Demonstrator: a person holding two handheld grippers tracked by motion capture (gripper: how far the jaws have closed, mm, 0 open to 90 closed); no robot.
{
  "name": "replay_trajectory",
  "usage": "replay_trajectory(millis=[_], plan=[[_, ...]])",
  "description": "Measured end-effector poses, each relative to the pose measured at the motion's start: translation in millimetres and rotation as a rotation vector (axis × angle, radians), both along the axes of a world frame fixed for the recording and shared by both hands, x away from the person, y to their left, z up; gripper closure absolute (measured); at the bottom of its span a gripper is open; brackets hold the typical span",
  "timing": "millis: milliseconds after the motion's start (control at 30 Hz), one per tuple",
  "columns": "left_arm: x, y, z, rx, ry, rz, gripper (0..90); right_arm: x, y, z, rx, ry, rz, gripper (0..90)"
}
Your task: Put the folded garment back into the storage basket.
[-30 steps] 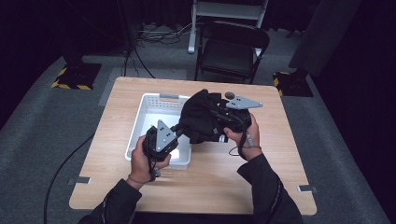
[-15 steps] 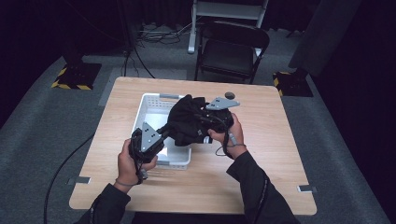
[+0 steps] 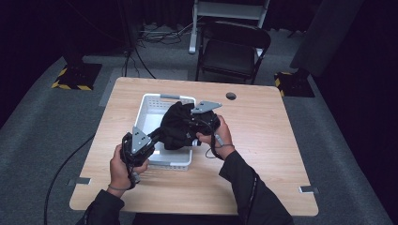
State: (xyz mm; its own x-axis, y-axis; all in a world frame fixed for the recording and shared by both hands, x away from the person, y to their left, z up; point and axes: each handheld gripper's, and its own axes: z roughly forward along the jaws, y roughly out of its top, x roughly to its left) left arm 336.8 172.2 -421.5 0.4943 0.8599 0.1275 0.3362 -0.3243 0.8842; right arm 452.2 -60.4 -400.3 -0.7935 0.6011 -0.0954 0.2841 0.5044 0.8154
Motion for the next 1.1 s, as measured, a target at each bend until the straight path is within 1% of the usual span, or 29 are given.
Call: replay_trajectory(millis=[33, 67, 100, 167, 300, 367, 567, 600, 633, 800, 833, 933, 967, 1000, 1033, 1100], plan=[[-0.2, 2.4, -1.9, 0.005, 0.005, 0.008, 79.9, 0.7, 4.0, -3.4, -0.005, 0.008, 0.004, 76.2], [-0.2, 2.4, -1.9, 0.005, 0.005, 0.008, 79.8, 0.7, 4.0, -3.4, -0.005, 0.008, 0.004, 76.2], [0.2, 5.2, -2.8, 0.008, 0.013, 0.011, 79.8, 1.4, 8.2, -6.6, -0.011, 0.013, 0.011, 76.2], [0.2, 6.4, -3.3, 0.008, 0.015, 0.017, 79.8, 2.3, 11.6, -8.5, -0.012, 0.021, 0.013, 76.2], [1.8, 12.2, -5.9, 0.003, 0.024, 0.028, 79.8, 3.1, 17.0, -8.8, -0.02, 0.024, 0.014, 76.1], [2.6, 16.8, -8.0, 0.0, 0.031, 0.041, 79.8, 4.1, 22.3, -8.3, -0.026, 0.026, 0.017, 76.0], [3.5, 23.5, -9.7, -0.002, 0.042, 0.055, 79.8, 6.1, 28.4, -10.5, -0.041, 0.037, 0.025, 75.4], [3.8, 24.1, -10.2, 0.0, 0.043, 0.057, 79.7, 6.5, 29.3, -10.7, -0.043, 0.038, 0.025, 75.4], [4.2, 25.1, -11.0, 0.01, 0.047, 0.063, 79.7, 7.6, 30.5, -11.3, -0.047, 0.046, 0.032, 75.3], [5.1, 27.7, -13.0, 0.02, 0.06, 0.074, 79.3, 9.6, 34.0, -14.6, -0.06, 0.061, 0.033, 75.0], [5.8, 28.7, -14.3, 0.026, 0.075, 0.069, 79.3, 10.7, 34.9, -15.4, -0.063, 0.072, 0.032, 74.7], [6.0, 27.8, -16.2, 0.032, 0.081, 0.074, 79.1, 12.0, 37.2, -17.2, -0.085, 0.078, 0.031, 74.5], [7.0, 27.4, -17.6, 0.04, 0.094, 0.074, 79.0, 12.5, 37.8, -17.8, -0.092, 0.083, 0.031, 74.5], [7.0, 27.4, -17.6, 0.04, 0.094, 0.074, 78.9, 12.5, 37.8, -17.8, -0.092, 0.083, 0.031, 74.5], [8.6, 27.4, -19.1, 0.04, 0.112, 0.072, 78.7, 13.3, 38.4, -18.9, -0.098, 0.084, 0.029, 74.4], [9.3, 27.9, -19.9, 0.04, 0.118, 0.08, 78.5, 14.4, 38.9, -19.7, -0.103, 0.092, 0.029, 74.2]])
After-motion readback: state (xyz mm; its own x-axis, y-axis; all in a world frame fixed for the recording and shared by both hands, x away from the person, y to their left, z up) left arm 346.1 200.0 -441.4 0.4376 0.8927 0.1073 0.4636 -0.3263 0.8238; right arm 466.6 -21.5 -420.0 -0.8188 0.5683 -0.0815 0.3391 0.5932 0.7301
